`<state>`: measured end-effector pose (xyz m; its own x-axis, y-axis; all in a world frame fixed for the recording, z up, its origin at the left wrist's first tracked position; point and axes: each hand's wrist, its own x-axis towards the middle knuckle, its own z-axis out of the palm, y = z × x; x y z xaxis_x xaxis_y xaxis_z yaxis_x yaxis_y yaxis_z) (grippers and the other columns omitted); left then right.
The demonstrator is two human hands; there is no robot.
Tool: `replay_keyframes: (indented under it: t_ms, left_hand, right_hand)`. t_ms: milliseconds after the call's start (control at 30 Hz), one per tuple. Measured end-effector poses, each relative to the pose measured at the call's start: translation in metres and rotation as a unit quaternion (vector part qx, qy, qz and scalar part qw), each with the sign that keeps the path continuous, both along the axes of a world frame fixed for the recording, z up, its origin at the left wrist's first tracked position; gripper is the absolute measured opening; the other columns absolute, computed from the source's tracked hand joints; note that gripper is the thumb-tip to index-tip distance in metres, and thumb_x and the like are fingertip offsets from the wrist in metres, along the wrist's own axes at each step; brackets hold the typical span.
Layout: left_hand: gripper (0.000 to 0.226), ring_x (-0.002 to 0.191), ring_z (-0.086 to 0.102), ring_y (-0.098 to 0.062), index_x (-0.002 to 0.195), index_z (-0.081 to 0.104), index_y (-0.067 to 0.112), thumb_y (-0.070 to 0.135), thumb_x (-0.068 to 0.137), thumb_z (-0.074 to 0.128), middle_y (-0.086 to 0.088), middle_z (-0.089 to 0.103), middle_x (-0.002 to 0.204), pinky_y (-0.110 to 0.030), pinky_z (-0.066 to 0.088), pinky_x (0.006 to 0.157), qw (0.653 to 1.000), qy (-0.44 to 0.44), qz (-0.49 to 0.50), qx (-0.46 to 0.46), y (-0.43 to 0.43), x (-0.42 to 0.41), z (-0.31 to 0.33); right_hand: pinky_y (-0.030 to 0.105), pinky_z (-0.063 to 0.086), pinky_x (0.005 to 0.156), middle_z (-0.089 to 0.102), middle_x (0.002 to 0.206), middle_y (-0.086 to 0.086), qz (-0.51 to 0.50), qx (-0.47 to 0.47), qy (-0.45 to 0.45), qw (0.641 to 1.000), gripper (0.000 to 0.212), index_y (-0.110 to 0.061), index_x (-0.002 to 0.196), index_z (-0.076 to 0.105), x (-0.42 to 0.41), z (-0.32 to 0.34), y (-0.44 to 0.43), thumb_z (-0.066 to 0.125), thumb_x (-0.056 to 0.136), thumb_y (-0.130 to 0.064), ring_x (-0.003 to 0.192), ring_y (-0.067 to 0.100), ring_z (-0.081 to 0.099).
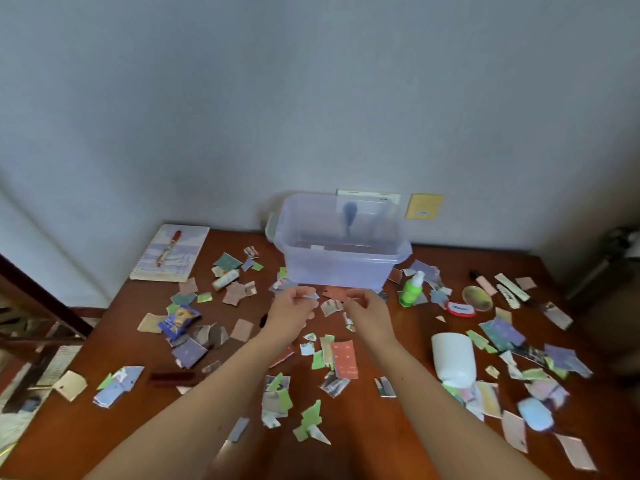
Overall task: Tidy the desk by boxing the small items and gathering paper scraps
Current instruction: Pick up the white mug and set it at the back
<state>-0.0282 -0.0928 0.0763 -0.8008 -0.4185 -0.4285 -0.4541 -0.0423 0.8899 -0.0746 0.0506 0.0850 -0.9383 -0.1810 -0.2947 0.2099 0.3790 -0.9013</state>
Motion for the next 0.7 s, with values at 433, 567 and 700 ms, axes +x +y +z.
replay_keyframes:
  t_ms: [433,567,700]
  left_hand:
    - [0.015,0.074,0.058,-0.009,0.108,0.056,0.02,0.015,0.095,0.054,0.0,0.062,0.096,-0.019,0.045,0.064,0.999,-0.005,-0.048,0.003,0.164,-0.025,-0.012]
    - [0.019,0.081,0.06,-0.009,0.114,0.057,0.019,0.015,0.095,0.054,-0.001,0.062,0.105,-0.017,0.046,0.063,0.997,-0.024,-0.073,0.02,0.195,-0.038,-0.019]
    - [0.031,0.097,0.061,-0.014,0.127,0.053,0.019,0.017,0.096,0.054,0.001,0.059,0.111,-0.022,0.05,0.075,0.99,-0.073,-0.118,0.039,0.213,-0.052,-0.023]
  right_hand:
    - [0.025,0.052,0.074,0.061,0.108,-0.004,-0.051,0.035,-0.015,0.998,0.022,-0.022,0.11,0.061,-0.026,-0.015,0.165,0.055,0.092,-0.012,0.085,0.009,0.058]
    - [0.036,0.053,0.091,0.059,0.119,-0.003,-0.082,0.06,-0.034,0.994,0.02,-0.027,0.106,0.059,-0.035,-0.022,0.197,0.056,0.091,-0.015,0.105,0.015,0.057]
    - [0.026,0.044,0.078,0.055,0.125,0.0,-0.106,0.064,-0.074,0.99,0.026,-0.022,0.118,0.057,-0.041,-0.029,0.218,0.053,0.094,-0.013,0.108,0.015,0.051]
